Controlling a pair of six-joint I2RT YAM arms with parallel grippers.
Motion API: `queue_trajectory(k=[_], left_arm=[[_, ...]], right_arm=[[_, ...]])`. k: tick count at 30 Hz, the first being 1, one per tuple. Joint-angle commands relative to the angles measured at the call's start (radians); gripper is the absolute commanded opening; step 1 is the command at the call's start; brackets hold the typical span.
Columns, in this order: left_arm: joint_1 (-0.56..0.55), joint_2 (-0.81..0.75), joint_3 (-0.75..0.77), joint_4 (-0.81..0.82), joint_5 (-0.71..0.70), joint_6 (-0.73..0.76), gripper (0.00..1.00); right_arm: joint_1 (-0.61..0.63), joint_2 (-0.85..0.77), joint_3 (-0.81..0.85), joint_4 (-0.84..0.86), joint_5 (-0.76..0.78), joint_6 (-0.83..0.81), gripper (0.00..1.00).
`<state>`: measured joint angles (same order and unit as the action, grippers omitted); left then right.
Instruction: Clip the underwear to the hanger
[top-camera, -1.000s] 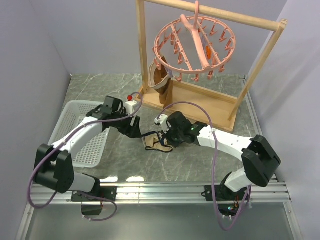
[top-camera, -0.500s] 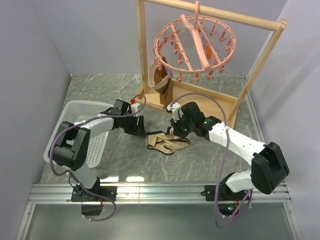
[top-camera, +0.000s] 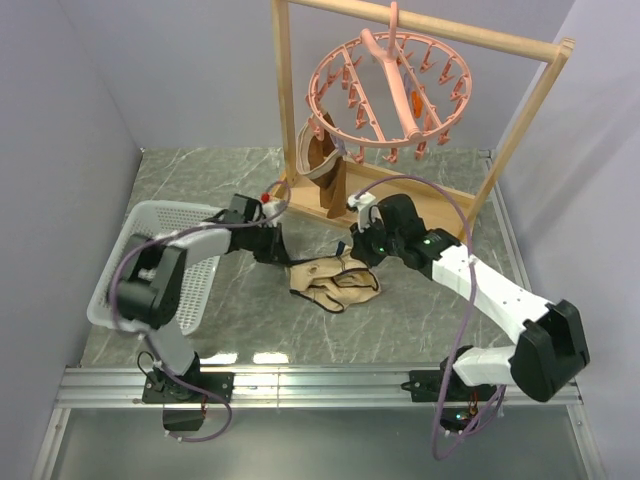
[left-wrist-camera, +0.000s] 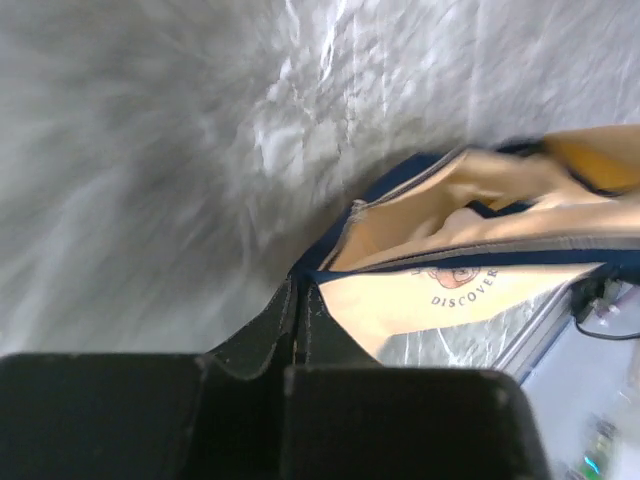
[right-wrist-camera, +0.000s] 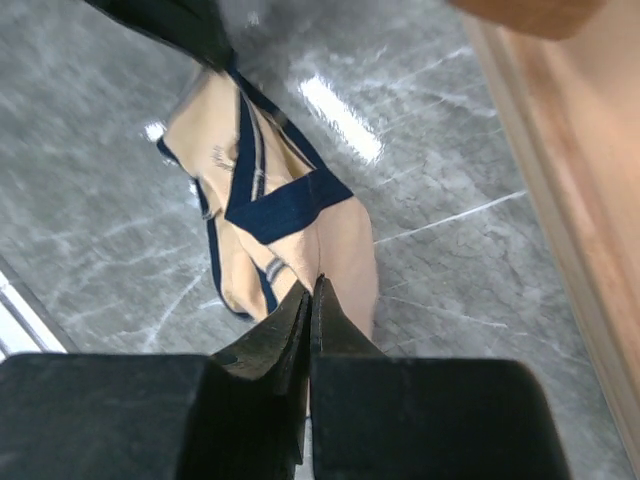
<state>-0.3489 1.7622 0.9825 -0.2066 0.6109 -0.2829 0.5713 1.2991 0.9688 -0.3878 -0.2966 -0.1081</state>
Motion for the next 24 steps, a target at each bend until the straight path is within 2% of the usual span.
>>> queue_trajectory(k=[1,3,4,5,9,11,14,19,21,22,23,24], left_arm=[[0.048,-0.298,-0.002,-0.054,-0.121,0.091,0.0],[0.03,-0.445,0.01,-0.144,-0.173,0.172,0.0],[0.015,-0.484,0.015,-0.177,-0.262,0.195,0.0],[-0.028,-0.516,0.021,-0.251,-0.287,0.215,0.0],[-0.188,-0.598,0.022,-0.375,-0.416,0.272,0.0],[-0.284,-0.592,0.004,-0.376,-0.474,0.271,0.0],[-0.358,-0.57,-0.068,-0.317,-0.497,0.313,0.0],[-0.545,-0.362,-0.1,-0.269,-0.588,0.379,0.0],[-0.568,-0.299,-0.084,-0.243,-0.533,0.384,0.04],[-0.575,-0.293,-0.079,-0.226,-0.501,0.389,0.09],[-0.585,-0.293,-0.07,-0.19,-0.478,0.392,0.21],[-0.587,-0.296,-0.065,-0.172,-0.453,0.396,0.27]], right_arm=[[-0.011,-0.086,-0.008,0.038,0.025,0.067,0.0],[-0.014,-0.093,-0.016,0.035,0.028,0.106,0.0],[-0.014,-0.093,-0.016,0.035,0.028,0.142,0.0],[-0.016,-0.086,-0.018,0.038,0.005,0.16,0.0],[-0.024,-0.044,-0.051,0.061,0.011,0.27,0.0],[-0.046,-0.011,-0.07,0.081,0.017,0.292,0.0],[-0.083,0.028,-0.12,0.109,0.013,0.311,0.0],[-0.14,0.106,-0.145,0.106,0.004,0.294,0.0],[-0.152,0.118,-0.143,0.104,0.007,0.277,0.0],[-0.156,0.124,-0.143,0.104,0.007,0.272,0.0],[-0.16,0.126,-0.147,0.109,0.002,0.262,0.0],[-0.159,0.127,-0.15,0.112,0.001,0.257,0.0]])
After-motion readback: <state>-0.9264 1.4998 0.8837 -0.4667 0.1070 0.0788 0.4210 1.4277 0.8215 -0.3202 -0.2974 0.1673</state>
